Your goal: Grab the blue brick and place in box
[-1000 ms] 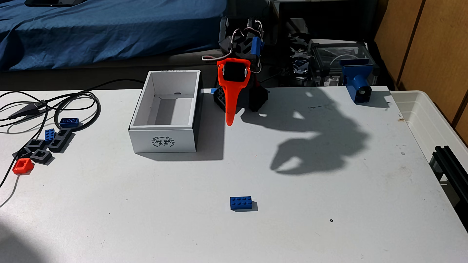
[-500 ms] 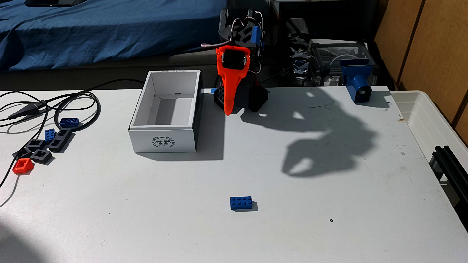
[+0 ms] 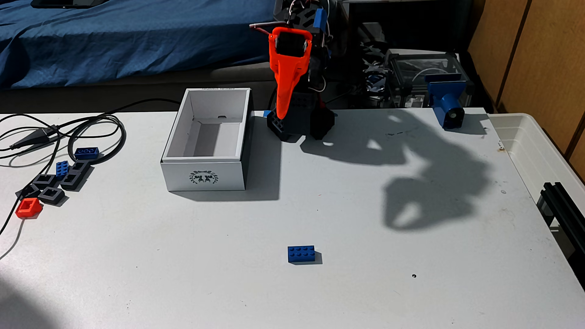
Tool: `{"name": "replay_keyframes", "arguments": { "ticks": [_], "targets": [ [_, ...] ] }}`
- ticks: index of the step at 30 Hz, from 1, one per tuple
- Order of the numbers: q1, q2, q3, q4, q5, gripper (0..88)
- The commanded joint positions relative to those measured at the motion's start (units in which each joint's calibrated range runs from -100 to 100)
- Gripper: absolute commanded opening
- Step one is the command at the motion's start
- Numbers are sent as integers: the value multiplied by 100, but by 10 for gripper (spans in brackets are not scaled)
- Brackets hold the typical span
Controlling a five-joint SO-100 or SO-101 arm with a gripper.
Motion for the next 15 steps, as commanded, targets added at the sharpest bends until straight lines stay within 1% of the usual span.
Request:
{"name": "replay_keyframes", "arguments": {
  "ticks": [1, 8, 15],
  "targets": [
    [47, 864, -817, 7, 8, 12],
    [263, 2648, -2095, -45, -13, 10],
    [263, 4432, -2663, -2, -19, 14]
  ]
}}
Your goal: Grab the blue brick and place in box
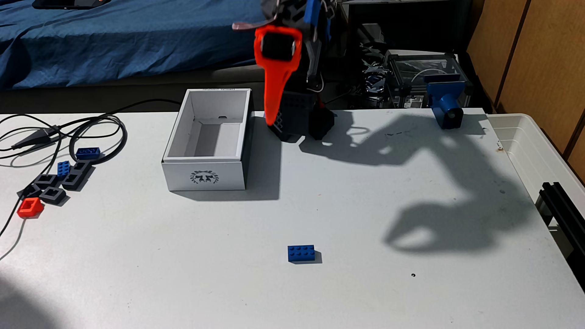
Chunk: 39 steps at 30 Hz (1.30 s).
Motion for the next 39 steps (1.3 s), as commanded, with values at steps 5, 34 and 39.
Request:
{"name": "replay_keyframes", "arguments": {
  "ticks": [5, 34, 39],
  "targets": [
    [-11, 1613, -427, -62, -29, 15],
    [-843, 3786, -684, -1277, -555, 10],
    [-850, 4183, -968, -1518, -597, 10]
  ]
}}
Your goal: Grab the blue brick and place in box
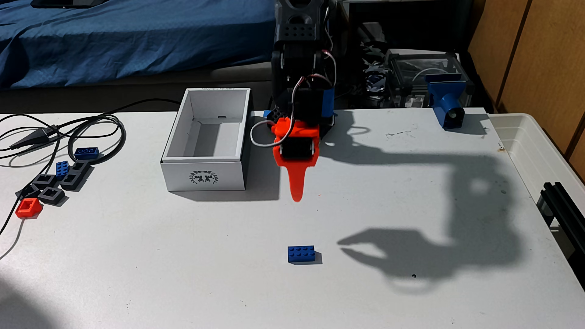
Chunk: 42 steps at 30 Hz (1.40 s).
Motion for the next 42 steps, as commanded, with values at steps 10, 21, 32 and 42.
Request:
{"name": "replay_keyframes", "arguments": {
  "ticks": [10, 21, 32, 42],
  "targets": [
    [-38, 1009, -1176, -182, -82, 16],
    [-46, 1702, -1336, -518, -113, 17],
    [-135, 1770, -1389, -544, -182, 244],
    [-150, 1914, -1380, -544, -182, 254]
  ]
}}
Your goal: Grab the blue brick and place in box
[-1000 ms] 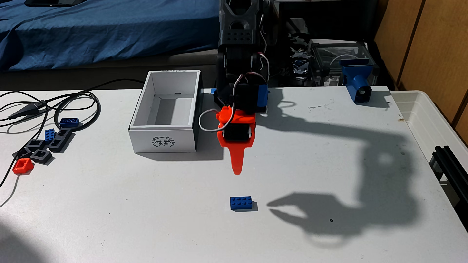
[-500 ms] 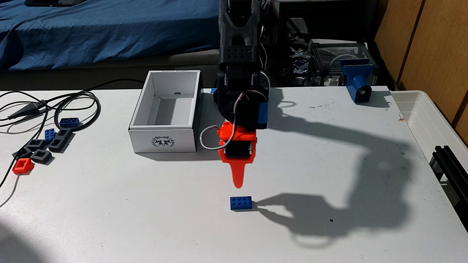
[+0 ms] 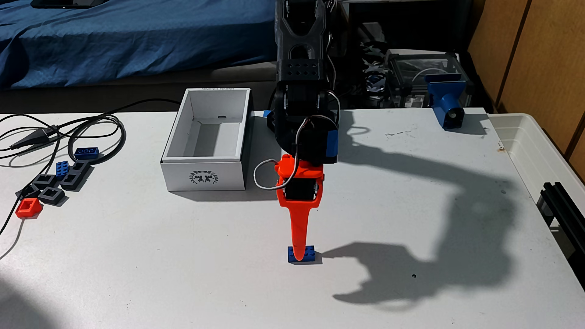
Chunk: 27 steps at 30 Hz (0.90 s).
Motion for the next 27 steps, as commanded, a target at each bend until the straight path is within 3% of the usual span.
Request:
{"name": "replay_keyframes", "arguments": {
  "ticks": [1, 27],
  "targets": [
    [-47, 123, -227, -52, -24, 254],
    [-2, 698, -493, 60, 34, 253]
  ]
}}
